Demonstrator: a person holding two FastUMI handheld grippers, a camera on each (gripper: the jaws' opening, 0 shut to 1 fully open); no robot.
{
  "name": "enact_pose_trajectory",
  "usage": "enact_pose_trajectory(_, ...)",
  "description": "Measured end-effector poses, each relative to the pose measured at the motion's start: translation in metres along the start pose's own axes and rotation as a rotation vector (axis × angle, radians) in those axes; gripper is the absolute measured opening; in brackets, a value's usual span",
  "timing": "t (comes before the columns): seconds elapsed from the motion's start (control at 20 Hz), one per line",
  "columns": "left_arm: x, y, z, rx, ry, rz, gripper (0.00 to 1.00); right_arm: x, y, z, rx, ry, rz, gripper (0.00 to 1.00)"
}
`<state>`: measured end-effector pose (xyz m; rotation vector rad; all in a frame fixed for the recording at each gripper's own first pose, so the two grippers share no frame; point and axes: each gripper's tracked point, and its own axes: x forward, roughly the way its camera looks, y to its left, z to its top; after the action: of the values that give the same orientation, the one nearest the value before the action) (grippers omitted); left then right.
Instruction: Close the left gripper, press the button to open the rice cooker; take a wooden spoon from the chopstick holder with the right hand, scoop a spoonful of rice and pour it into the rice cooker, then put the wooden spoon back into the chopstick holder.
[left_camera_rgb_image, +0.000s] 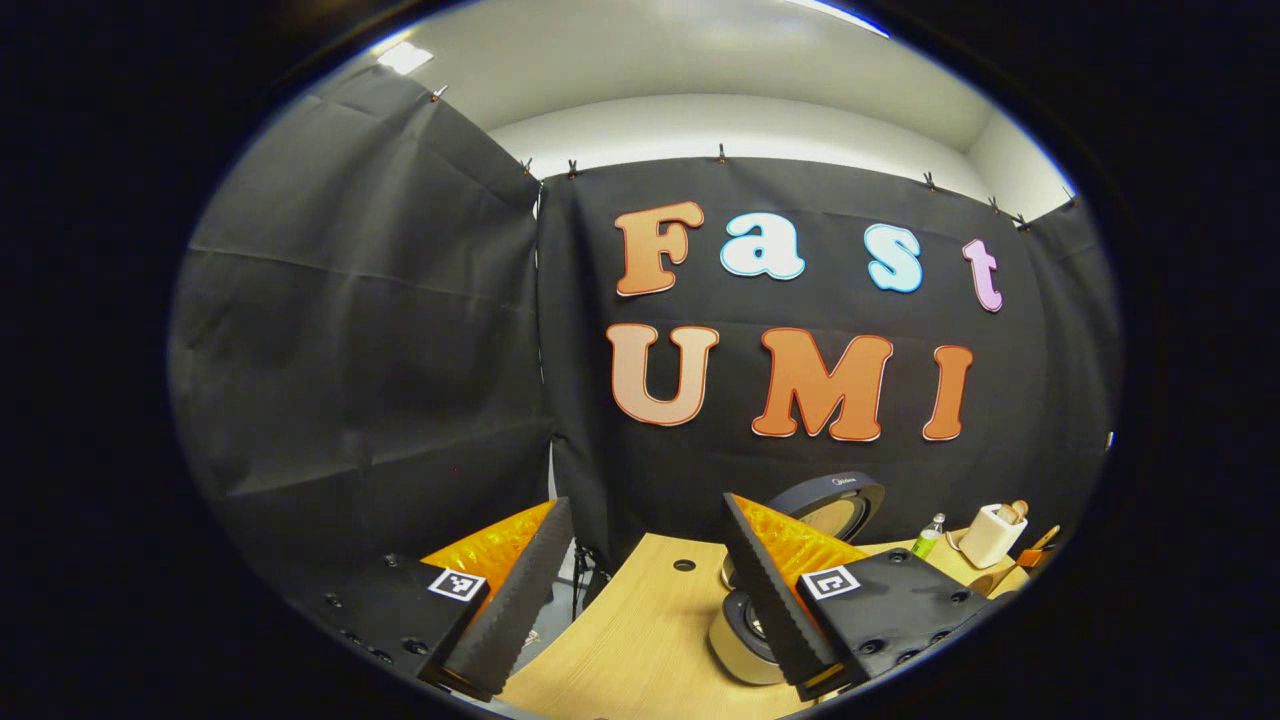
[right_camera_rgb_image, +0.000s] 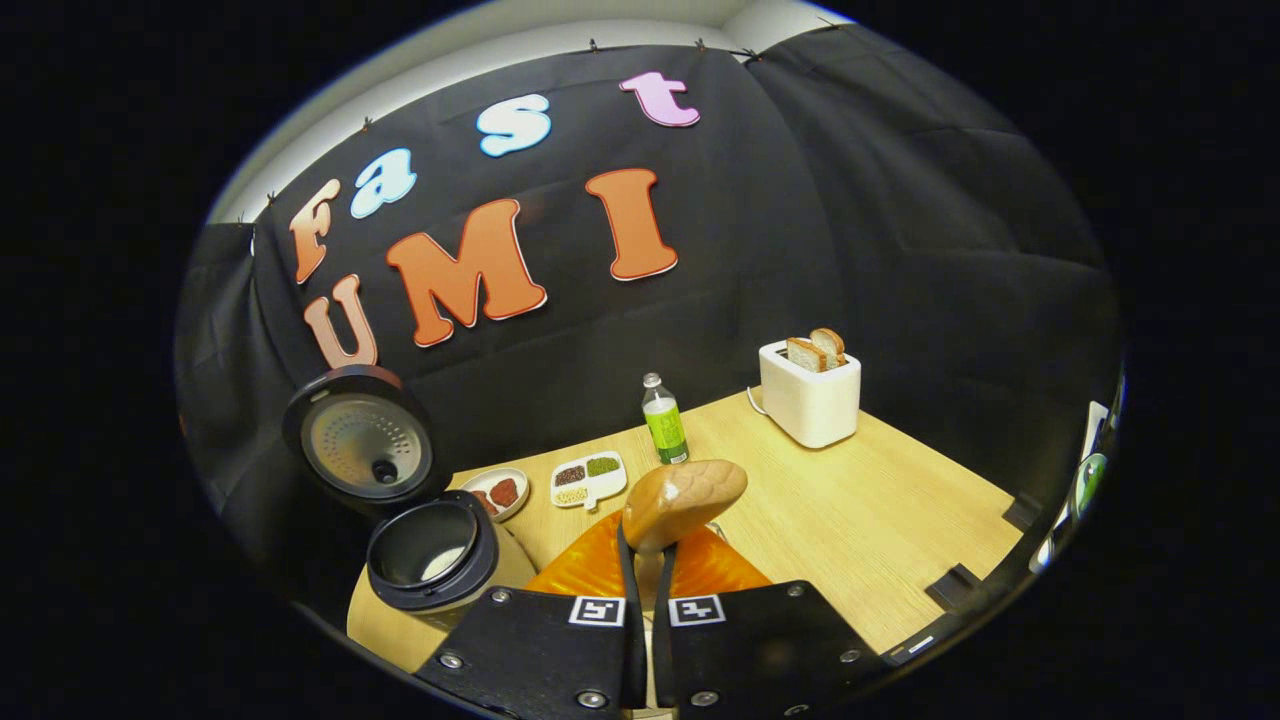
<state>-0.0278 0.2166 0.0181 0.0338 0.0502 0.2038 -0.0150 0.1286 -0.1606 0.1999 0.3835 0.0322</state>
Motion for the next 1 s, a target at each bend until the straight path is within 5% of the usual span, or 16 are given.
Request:
enact_pose_trajectory(0.45,-0.001,0.022,-0.015,-0.026,0.029,-0.040,0.98,-0.029,0.032,-0.056,-0.162,0.080,0.017,0.02)
enact_pose_trajectory(1.0,-0.009,0.038,-0.035,0.014,0.079,-0.036,0.97,-0.023,0.041,-0.137,-0.557,0.195,-0.102,0.02)
